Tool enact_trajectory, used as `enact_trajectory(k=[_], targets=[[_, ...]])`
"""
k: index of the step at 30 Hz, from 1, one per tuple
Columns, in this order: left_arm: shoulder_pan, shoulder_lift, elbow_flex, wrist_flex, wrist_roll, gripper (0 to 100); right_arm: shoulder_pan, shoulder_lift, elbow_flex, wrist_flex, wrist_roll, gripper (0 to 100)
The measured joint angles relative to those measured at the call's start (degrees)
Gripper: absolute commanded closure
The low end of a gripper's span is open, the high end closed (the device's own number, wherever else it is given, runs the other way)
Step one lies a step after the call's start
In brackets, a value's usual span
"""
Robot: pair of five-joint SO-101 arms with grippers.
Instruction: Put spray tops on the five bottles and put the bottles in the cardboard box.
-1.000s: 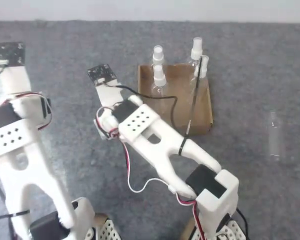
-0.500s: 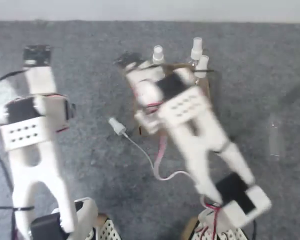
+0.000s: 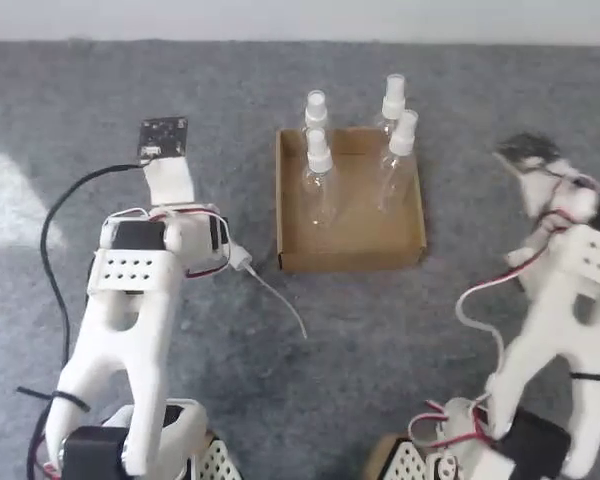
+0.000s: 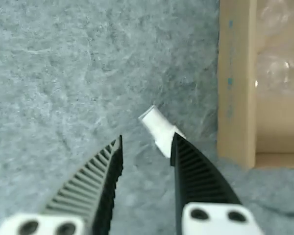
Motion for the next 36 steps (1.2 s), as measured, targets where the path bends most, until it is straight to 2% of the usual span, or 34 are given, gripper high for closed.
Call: enact_trajectory(k=[3, 7, 10, 14, 19, 23, 31, 36], targets=[[0.18, 0.0, 0.09, -0.97, 2.11, 85, 4.48, 5.1, 0.09, -4.92, 0.62, 60.7], [0.18, 0.18, 0.09, -1.14, 2.73, 85, 5.63, 13.8, -1.76, -6.95, 0.79, 60.6], [0.18, 1.41, 0.09, -1.14, 2.81, 81, 5.8, 19.43, -6.68, -7.74, -0.79, 60.6], [0.18, 8.44, -1.14, -1.41, 2.81, 78, 5.8, 26.11, -11.43, -8.0, -1.85, 60.7], [1.85, 17.76, -8.35, 1.14, 4.22, 78, 5.8, 32.35, -12.48, -10.2, -2.37, 61.8], [4.13, 23.82, -12.4, 1.58, 7.3, 78, 5.8, 35.69, -12.48, -14.24, -6.95, 71.6], [4.4, 35.52, -17.76, 1.58, 9.49, 79, 4.66, 39.82, -12.48, -18.46, -8.26, 83.0], [4.4, 38.86, -19.34, 1.58, 9.49, 91, 5.1, 40.26, -12.48, -18.73, -8.35, 92.6]])
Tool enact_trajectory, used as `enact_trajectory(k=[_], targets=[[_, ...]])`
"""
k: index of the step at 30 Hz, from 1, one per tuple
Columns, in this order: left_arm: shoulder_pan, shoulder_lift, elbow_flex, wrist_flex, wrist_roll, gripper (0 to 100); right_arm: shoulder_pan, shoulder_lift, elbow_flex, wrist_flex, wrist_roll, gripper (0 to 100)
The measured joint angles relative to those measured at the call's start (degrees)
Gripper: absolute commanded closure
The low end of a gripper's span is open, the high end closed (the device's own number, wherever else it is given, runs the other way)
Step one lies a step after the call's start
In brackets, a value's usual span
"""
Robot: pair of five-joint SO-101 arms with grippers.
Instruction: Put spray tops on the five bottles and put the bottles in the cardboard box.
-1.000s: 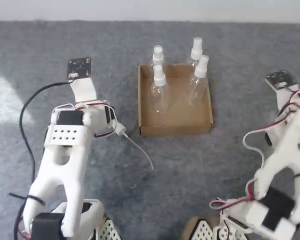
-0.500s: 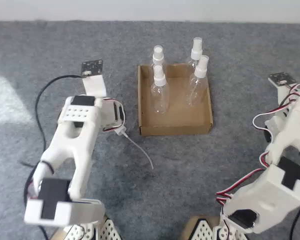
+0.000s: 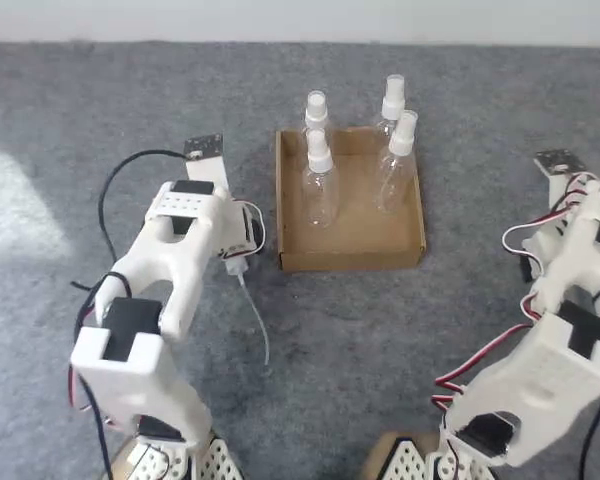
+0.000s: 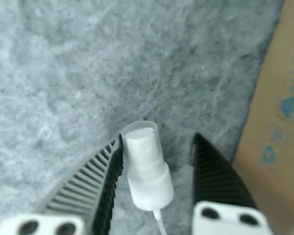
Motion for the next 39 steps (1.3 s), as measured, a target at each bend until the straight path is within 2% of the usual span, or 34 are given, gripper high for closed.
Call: enact_trajectory(k=[3, 6, 14, 18, 24, 31, 39], targets=[[0.53, 0.0, -0.26, 0.0, -0.44, 95, 0.79, 0.0, 0.0, -1.32, 0.0, 96.6], [0.44, 0.0, -0.44, 0.18, -2.81, 96, 1.49, 0.0, 0.0, -1.67, 0.0, 94.4], [0.26, -1.49, -1.14, 5.45, -8.7, 98, 2.55, 0.0, 0.0, -1.76, 0.0, 69.8], [0.26, -9.23, -1.14, 8.97, -9.14, 97, 2.55, 0.0, 0.0, -1.76, 0.0, 64.1], [0.18, -21.1, -0.79, 12.13, -9.41, 97, 1.23, 0.09, -5.1, 0.0, 0.0, 64.1], [-0.35, -24.0, 2.81, 11.08, -9.41, 97, -1.32, 4.22, -16.97, 5.98, 0.09, 64.4], [-0.62, -24.0, 2.81, 10.9, -9.41, 97, -1.41, 15.03, -24.44, 7.74, 0.0, 83.1]])
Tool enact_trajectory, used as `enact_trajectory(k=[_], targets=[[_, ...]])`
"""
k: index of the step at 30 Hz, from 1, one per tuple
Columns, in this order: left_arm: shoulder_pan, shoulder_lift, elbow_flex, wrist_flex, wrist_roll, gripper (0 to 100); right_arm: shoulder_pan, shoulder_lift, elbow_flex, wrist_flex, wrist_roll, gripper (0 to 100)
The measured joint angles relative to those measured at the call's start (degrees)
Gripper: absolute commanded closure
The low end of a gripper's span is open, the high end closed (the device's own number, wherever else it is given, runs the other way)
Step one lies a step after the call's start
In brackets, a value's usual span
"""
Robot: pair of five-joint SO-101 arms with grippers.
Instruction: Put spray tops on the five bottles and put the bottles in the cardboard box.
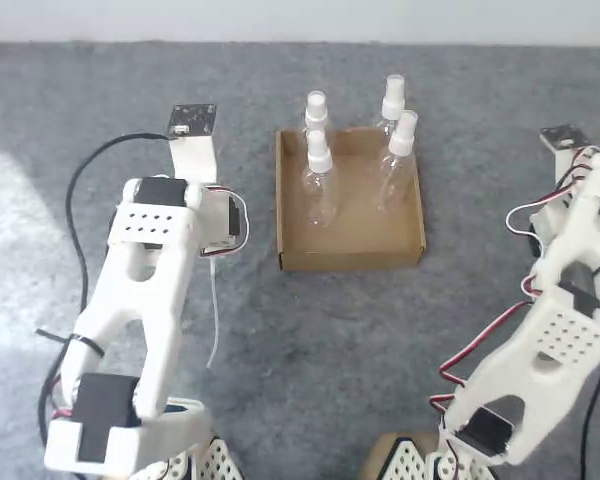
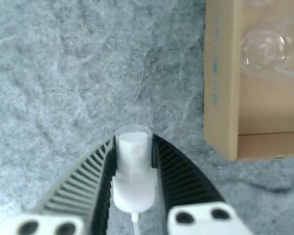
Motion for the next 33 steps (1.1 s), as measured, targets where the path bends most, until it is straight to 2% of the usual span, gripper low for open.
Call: enact_trajectory(k=[5, 14, 18, 27, 30, 33], targets=[[0.0, 0.0, 0.0, 0.0, 0.0, 97, 0.0, 1.85, -3.08, 0.35, 0.0, 99.8], [-0.09, 0.0, -1.23, 0.62, 0.0, 97, -1.93, -2.9, -7.74, 10.37, -0.35, 99.2], [-0.26, -4.57, -4.84, 2.55, 0.0, 97, -6.07, -11.34, -8.0, 12.22, -6.07, 99.2], [-6.51, -25.93, -6.77, 2.9, 0.0, 97, -25.32, -33.41, 2.73, 12.31, -19.08, 99.2], [-9.93, -32.88, -6.77, 0.7, 1.05, 98, -32.7, -43.43, 10.81, 9.41, -22.51, 99.2], [-12.22, -39.21, -6.77, -3.34, 3.96, 99, -43.16, -53.1, 22.42, 3.25, -24.88, 99.2]])
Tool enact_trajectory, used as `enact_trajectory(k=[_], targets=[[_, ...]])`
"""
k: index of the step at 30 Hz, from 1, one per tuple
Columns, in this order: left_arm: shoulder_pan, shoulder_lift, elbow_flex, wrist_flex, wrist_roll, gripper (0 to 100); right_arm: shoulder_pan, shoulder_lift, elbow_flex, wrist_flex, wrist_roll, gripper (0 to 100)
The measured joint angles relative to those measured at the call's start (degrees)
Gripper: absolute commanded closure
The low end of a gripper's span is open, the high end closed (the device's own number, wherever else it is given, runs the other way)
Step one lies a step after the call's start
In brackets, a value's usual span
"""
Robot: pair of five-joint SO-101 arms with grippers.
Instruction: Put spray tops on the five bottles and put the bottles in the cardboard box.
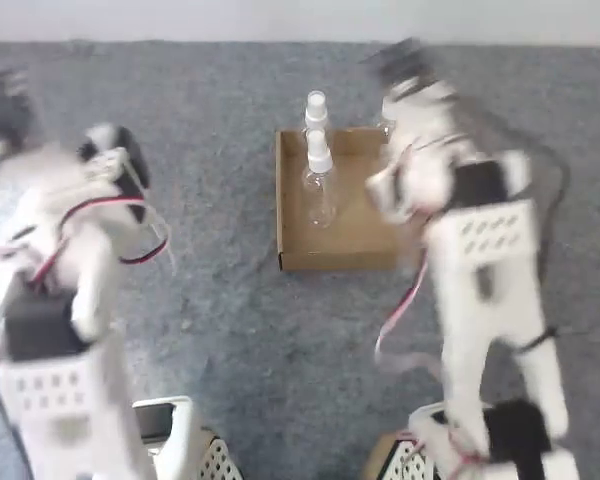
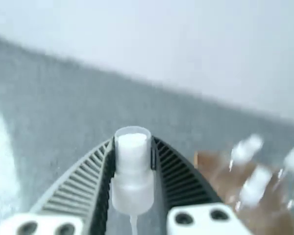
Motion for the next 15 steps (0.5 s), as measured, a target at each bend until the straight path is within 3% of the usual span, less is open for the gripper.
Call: enact_trajectory(k=[8, 12, 15], targets=[[-1.05, -9.41, -1.58, -4.84, 4.84, 99, -24.62, -20.92, 36.22, -25.32, -2.55, 99.2], [-0.7, -10.37, -3.08, -4.84, 8.18, 99, -30.59, -27.87, 47.12, -32.62, -2.9, 99.2], [3.78, -10.37, -3.08, -4.84, 10.2, 99, -34.02, -30.86, 50.9, -35.34, -4.04, 99.2]])
